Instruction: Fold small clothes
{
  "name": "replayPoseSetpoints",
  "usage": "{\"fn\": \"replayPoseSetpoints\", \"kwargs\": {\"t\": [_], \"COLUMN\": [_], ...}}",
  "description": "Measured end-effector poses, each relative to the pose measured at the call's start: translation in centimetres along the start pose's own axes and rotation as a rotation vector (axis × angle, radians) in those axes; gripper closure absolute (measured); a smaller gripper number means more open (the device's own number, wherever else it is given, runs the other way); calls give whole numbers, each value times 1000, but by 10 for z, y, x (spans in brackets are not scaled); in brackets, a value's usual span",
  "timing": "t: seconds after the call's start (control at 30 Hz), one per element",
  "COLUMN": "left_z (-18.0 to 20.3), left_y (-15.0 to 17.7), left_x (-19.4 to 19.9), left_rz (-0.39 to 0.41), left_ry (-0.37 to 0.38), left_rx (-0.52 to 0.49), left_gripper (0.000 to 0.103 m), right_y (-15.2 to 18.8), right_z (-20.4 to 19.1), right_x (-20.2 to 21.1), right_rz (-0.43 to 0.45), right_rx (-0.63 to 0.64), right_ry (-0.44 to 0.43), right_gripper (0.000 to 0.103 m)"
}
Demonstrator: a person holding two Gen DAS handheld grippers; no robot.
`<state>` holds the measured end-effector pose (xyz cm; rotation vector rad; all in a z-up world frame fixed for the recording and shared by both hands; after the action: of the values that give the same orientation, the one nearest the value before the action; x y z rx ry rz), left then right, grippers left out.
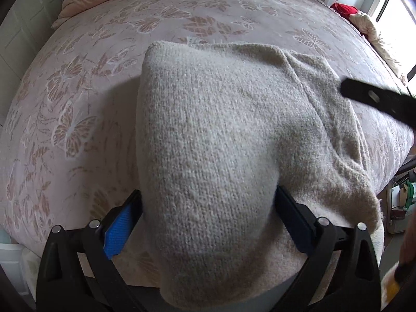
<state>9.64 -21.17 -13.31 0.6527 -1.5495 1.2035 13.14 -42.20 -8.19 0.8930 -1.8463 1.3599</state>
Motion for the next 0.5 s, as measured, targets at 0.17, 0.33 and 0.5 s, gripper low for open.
{"fn": "replayPoseSetpoints", "kwargs": {"t": [0.17,0.33,0.5], "left_z": [3,2,-2], "left_y": [0,1,19], "left_x": [-1,6,38], "left_rz": [0,12,42], "left_ry": [-3,28,160], "left_rx": [0,12,76], "left_gripper": [5,6,6], "right_y": [-5,-5,77], "right_z": [27,4,-2], "right_x": [-70,17,65], "right_rz": [-120,38,-1], "right_rx": [4,-3,-35], "right_ry": [56,-22,-38], "right_gripper": [93,76,73]}}
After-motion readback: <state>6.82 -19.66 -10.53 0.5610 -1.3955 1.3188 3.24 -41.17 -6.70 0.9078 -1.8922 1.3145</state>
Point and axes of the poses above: each gripper's, at about its wrist camera, not at the fingertips, and x roughly against the way its jaws point, z to its right, y to its underside, the point moved 9 cm from there along -x, roughly the way its jaws point, and after that the axes turned 2 degrees about z, right-handed, at the moved point
